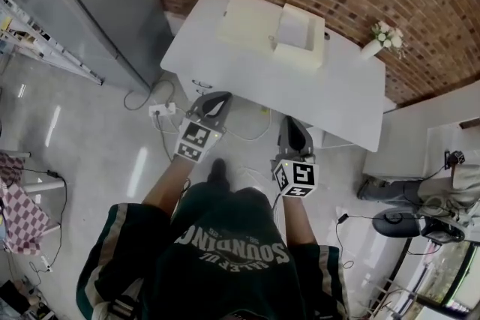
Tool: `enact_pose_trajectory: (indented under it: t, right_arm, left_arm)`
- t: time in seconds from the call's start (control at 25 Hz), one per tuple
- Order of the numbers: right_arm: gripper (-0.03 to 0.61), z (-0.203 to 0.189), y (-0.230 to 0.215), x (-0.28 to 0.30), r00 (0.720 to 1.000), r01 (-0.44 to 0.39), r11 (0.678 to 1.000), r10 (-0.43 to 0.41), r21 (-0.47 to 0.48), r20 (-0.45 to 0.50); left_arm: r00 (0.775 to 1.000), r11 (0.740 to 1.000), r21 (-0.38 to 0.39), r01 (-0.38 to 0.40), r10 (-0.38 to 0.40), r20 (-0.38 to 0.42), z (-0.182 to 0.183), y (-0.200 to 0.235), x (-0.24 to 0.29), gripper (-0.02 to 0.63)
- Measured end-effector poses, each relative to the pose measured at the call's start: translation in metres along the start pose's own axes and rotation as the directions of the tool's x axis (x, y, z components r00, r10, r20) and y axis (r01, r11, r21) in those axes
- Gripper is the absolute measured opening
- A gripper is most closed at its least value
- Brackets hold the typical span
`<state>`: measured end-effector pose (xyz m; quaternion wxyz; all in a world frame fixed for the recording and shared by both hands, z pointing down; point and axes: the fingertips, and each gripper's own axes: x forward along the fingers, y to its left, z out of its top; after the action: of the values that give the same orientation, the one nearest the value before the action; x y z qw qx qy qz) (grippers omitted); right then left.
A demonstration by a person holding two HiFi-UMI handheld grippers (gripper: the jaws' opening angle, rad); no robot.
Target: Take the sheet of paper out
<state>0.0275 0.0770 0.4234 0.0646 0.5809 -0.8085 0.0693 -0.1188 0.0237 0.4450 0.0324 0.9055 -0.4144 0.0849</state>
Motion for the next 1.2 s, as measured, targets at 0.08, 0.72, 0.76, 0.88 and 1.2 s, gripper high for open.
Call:
enact_pose_trajectory:
  t: [0.08, 0.72, 0.76, 0.88, 1.2]
  right_arm:
    - [0.000, -0.001, 0.001, 0.010, 1.000, 0.010, 1.000, -0.010, -0.007, -0.009]
    - [0.000, 0.005, -0.053, 0.089, 0.999, 0.042, 0.999, -0.042, 0.006, 0.001]
    - [0.000, 0.007, -0.060, 0.098, 0.999, 0.041, 0.999, -0.041, 0.009, 0.005]
    - [0.000, 0.018, -0.085, 0.127, 0.999, 0.036, 0.999, -0.037, 0.016, 0.014]
    - [0.000, 0.039, -0.166, 0.206, 1.000, -0.015, 1.000, 0.015, 0.026, 0.008]
  left_arm:
    - [1.000, 1.000, -0.010, 0.013, -0.013, -0.002, 0.000, 0.010, 0.009, 0.011]
    - [0.999, 0.998, -0.032, 0.048, -0.049, -0.016, -0.009, 0.052, 0.101, 0.011]
    - [0.999, 0.998, -0.028, 0.050, -0.051, -0.014, -0.005, 0.056, 0.112, 0.011]
    - [0.999, 0.998, -0.028, 0.050, -0.050, -0.011, 0.008, 0.068, 0.148, 0.011]
    - [0.999, 0.999, -0.034, 0.012, -0.013, -0.045, 0.027, 0.091, 0.246, 0.011]
